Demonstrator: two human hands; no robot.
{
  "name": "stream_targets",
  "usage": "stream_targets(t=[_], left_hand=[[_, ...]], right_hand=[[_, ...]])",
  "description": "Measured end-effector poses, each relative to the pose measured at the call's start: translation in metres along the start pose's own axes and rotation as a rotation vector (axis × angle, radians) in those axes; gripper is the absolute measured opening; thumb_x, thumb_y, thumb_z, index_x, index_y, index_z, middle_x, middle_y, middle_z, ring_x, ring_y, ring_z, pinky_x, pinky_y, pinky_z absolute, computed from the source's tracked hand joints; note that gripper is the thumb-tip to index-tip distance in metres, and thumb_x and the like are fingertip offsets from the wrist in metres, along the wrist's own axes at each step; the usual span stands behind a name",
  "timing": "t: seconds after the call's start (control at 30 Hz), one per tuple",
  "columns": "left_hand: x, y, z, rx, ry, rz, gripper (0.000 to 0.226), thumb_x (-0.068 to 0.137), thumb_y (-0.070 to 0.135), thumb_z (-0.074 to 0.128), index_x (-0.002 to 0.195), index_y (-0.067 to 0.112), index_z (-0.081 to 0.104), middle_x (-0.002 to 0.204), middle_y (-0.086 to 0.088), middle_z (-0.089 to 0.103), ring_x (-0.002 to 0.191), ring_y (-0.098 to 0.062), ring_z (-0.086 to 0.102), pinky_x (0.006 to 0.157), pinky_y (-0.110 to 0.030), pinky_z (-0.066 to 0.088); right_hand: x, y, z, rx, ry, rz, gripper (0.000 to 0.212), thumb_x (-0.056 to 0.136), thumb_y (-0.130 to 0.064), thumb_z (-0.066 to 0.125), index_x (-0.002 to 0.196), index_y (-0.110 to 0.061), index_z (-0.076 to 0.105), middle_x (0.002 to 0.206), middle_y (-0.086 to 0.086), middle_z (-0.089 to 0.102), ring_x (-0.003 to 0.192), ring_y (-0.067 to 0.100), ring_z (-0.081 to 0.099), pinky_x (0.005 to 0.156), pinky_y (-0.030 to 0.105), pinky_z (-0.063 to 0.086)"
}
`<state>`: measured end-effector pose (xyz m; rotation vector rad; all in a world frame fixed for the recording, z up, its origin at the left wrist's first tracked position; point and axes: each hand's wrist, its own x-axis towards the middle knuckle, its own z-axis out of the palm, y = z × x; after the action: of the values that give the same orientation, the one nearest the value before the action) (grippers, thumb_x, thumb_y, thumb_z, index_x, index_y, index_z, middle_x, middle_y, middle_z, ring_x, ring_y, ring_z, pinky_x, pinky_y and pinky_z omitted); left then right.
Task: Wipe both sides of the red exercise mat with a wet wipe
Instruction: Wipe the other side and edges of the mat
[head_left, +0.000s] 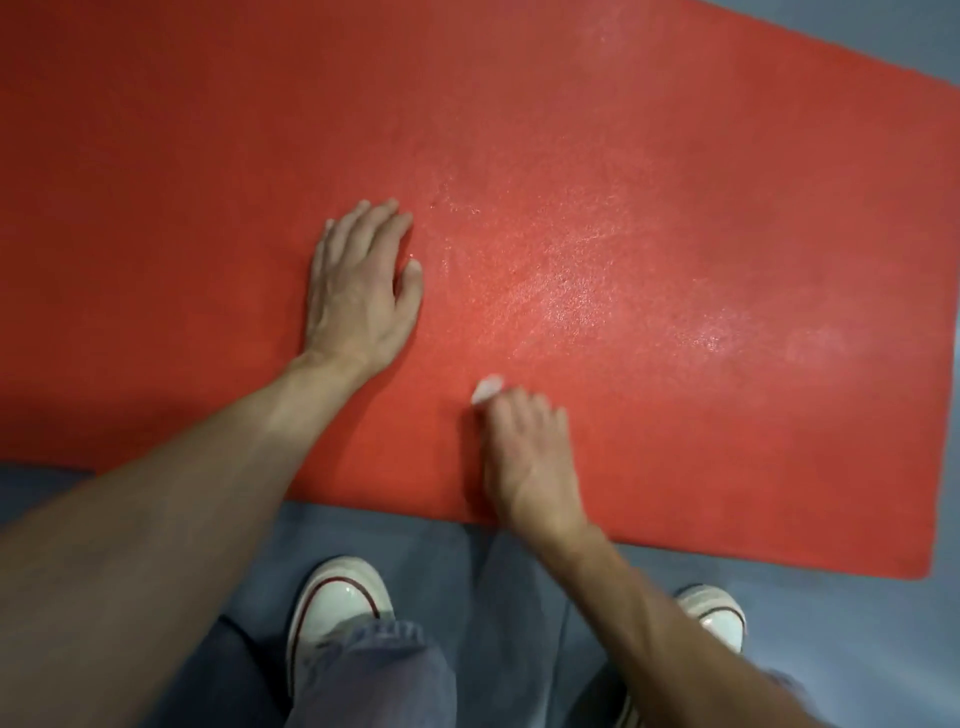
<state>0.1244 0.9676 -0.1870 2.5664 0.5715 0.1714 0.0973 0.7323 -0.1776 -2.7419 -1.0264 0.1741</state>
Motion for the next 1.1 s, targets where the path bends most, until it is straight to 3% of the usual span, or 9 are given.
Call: stream_targets(t=[0.13,0.27,0.33,0.4,0.47,0.57,0.77,0.93,1.1], left_hand=[[-0.059,0.007,-0.007,-0.006,-0.05,0.008,0.051,0.101,0.033,0.045,0.148,0.016,0.05,0.158,-0.001,0.044,0.15,-0.025,0.032,0.125,-0.048,0.019],[-0.115,0.006,-0.026,0.053,-0.098,-0.041,0.054,0.097,0.039,0.047,0.148,0.021,0.051,0.158,-0.001,0.044,0.148,-0.028,0.033,0.12,-0.056,0.029],[-0.133,0.001,-0.04,0.133,-0.17,-0.119,0.059,0.097,0.046,0.047,0.153,0.028,0.045,0.163,0.001,0.035,0.151,-0.033,0.024,0.119,-0.061,0.027],[-0.145,0.002,-0.05,0.21,-0.341,-0.199,0.069,0.098,0.055,0.05,0.16,0.039,0.025,0.172,0.004,0.01,0.156,-0.037,0.004,0.122,-0.064,0.016],[-0.147,0.005,-0.058,0.247,-0.532,-0.249,0.085,0.096,0.061,0.053,0.162,0.044,0.001,0.17,0.009,-0.02,0.155,-0.038,-0.016,0.122,-0.068,0.009],[-0.128,0.008,-0.067,0.27,-0.731,-0.289,0.101,0.092,0.057,0.065,0.159,0.047,-0.011,0.163,0.013,-0.036,0.153,-0.039,-0.026,0.12,-0.07,0.011],[-0.107,0.007,-0.078,0.297,-0.923,-0.3,0.111,0.092,0.036,0.074,0.158,0.046,-0.015,0.163,0.007,-0.037,0.151,-0.044,-0.024,0.12,-0.07,0.017],[-0.1,0.004,-0.08,0.337,-0.992,-0.284,0.107,0.094,0.035,0.07,0.159,0.044,-0.015,0.164,0.004,-0.036,0.15,-0.049,-0.023,0.123,-0.064,0.014],[-0.092,0.009,-0.09,0.326,-1.03,-0.295,0.105,0.094,0.037,0.071,0.161,0.039,-0.009,0.167,-0.001,-0.029,0.15,-0.051,-0.015,0.128,-0.05,0.003]], right_hand=[[-0.028,0.018,-0.015,0.032,-0.063,-0.181,0.013,0.098,-0.022,0.042,0.108,-0.024,0.05,0.089,0.0,0.051,0.079,0.026,0.047,0.068,0.04,0.03],[0.001,0.1,-0.037,-0.001,0.093,0.288,0.01,0.089,-0.018,0.045,0.098,-0.018,0.049,0.091,0.009,0.055,0.082,0.034,0.05,0.07,0.044,0.034],[0.001,0.1,-0.037,0.031,0.121,0.44,0.014,0.088,-0.014,0.046,0.1,-0.012,0.053,0.093,0.012,0.055,0.085,0.036,0.05,0.073,0.047,0.036],[-0.014,0.062,-0.025,0.043,0.069,0.35,0.024,0.084,-0.005,0.051,0.107,-0.009,0.056,0.093,0.01,0.054,0.083,0.035,0.051,0.072,0.046,0.037],[-0.039,0.014,-0.013,0.059,-0.035,0.086,0.034,0.082,-0.003,0.055,0.115,-0.012,0.058,0.092,0.004,0.054,0.081,0.03,0.051,0.069,0.042,0.036],[-0.062,0.005,-0.016,0.077,-0.08,-0.079,0.02,0.088,-0.01,0.06,0.104,-0.021,0.053,0.088,-0.002,0.051,0.077,0.026,0.049,0.067,0.038,0.034],[-0.082,0.115,-0.054,0.13,-0.043,0.352,0.008,0.091,-0.008,0.058,0.094,-0.013,0.053,0.086,0.007,0.055,0.071,0.036,0.056,0.06,0.044,0.042],[-0.087,0.107,-0.058,0.275,-0.086,0.461,0.011,0.095,-0.005,0.052,0.101,-0.014,0.048,0.09,0.005,0.053,0.069,0.034,0.056,0.056,0.04,0.042],[-0.103,0.082,-0.054,0.342,-0.169,0.341,0.01,0.096,-0.015,0.056,0.099,-0.017,0.047,0.091,0.006,0.063,0.074,0.037,0.061,0.057,0.04,0.045]])
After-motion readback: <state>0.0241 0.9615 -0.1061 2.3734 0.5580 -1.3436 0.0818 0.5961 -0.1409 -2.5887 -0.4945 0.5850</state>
